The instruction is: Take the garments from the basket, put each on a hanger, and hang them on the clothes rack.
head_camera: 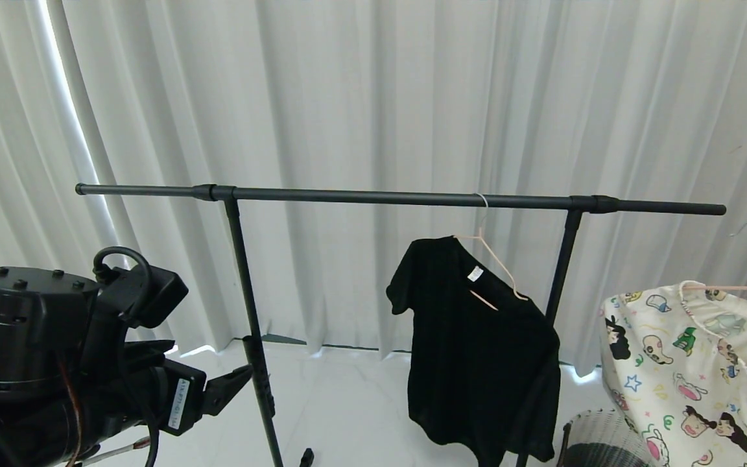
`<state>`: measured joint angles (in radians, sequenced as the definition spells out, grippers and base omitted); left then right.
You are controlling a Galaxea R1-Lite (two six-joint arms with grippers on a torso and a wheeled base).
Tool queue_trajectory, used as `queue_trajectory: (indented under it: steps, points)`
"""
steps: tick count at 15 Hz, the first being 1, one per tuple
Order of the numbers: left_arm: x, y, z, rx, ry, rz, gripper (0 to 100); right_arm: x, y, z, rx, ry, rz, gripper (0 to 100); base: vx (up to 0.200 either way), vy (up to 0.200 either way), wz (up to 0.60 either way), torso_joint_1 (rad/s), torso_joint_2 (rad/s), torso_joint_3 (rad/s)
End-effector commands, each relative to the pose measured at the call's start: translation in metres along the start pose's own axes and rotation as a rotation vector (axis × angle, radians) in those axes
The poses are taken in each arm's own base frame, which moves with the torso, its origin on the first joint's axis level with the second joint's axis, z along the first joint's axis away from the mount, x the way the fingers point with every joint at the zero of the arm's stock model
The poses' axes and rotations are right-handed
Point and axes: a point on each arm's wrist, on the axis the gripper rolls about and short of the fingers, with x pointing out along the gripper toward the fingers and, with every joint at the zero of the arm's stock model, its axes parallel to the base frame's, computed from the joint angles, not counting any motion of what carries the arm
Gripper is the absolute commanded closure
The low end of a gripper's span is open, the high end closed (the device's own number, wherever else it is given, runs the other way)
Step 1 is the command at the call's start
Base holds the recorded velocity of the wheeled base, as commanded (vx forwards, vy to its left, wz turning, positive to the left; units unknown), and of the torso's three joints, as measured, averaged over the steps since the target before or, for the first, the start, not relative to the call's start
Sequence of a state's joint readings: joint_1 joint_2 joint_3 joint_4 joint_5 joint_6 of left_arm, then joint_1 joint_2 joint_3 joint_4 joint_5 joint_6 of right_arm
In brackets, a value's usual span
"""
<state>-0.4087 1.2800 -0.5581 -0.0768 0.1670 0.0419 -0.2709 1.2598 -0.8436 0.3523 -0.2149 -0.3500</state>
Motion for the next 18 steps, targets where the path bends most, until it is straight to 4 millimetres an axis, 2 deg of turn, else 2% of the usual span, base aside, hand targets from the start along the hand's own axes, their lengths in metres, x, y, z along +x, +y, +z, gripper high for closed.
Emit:
queue_trajectory:
  steps: [1, 4, 5, 7, 12, 14, 18]
  points:
    - [0.001, 0.000, 0.002, 0.000, -0.001, 0.004, 0, -0.004, 0.019, 0.008, -0.075, -0.049, 0.082, 100, 0.000, 0.000, 0.00, 0.000, 0.00, 0.000]
    - [0.002, 0.003, 0.002, -0.009, -0.012, 0.072, 0, -0.003, 0.043, 0.018, -0.094, -0.076, 0.175, 100, 0.000, 0.000, 0.00, 0.000, 0.00, 0.000]
    - [0.002, 0.005, 0.001, -0.018, -0.012, 0.100, 0, 0.004, 0.057, 0.029, -0.081, -0.096, 0.213, 100, 0.000, 0.000, 0.00, 0.000, 0.00, 0.000]
    - [0.001, 0.007, 0.001, -0.026, -0.012, 0.110, 0, 0.013, 0.067, 0.043, -0.085, -0.125, 0.225, 100, 0.000, 0.000, 0.00, 0.000, 0.00, 0.000]
    - [0.000, 0.007, 0.001, -0.028, -0.020, 0.108, 0, 0.021, 0.082, 0.077, -0.083, -0.178, 0.256, 100, 0.000, 0.000, 0.00, 0.000, 0.00, 0.000]
    - [-0.001, 0.007, 0.002, -0.028, -0.026, 0.104, 0, 0.024, 0.087, 0.088, -0.087, -0.191, 0.263, 100, 0.200, 0.000, 0.00, -0.002, 0.00, 0.005]
    - [-0.003, 0.007, 0.000, -0.029, -0.029, 0.104, 0, 0.027, 0.093, 0.094, -0.099, -0.195, 0.275, 100, 0.200, 0.000, 0.00, 0.002, 0.00, 0.005]
